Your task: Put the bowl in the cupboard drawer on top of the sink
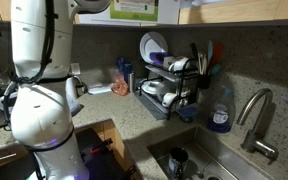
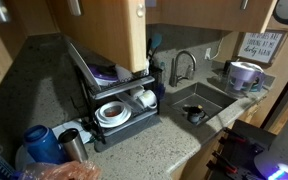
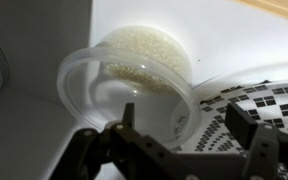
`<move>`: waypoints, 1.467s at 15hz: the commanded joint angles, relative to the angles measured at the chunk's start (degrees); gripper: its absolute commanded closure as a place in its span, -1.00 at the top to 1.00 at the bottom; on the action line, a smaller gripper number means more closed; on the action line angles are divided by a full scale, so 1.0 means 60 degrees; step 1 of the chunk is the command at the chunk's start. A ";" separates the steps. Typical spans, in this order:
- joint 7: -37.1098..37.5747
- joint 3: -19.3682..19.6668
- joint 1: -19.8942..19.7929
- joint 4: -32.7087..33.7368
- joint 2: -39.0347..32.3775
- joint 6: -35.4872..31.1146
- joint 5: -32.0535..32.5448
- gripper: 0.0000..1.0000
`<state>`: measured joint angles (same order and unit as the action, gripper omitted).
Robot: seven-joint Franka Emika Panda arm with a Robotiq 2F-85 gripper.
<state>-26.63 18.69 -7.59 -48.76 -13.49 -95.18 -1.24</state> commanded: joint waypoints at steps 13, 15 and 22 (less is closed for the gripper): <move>-0.0727 -0.0324 0.0327 -0.0847 0.1994 -0.0065 -0.0303 1.00; -0.0817 -0.0436 0.0428 -0.1383 0.2479 -0.0077 -0.0350 1.00; -0.0814 -0.0818 0.0814 -0.4508 0.4599 -0.0160 -0.0393 1.00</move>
<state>-30.23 14.86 -3.64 -64.51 6.45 -95.20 -2.63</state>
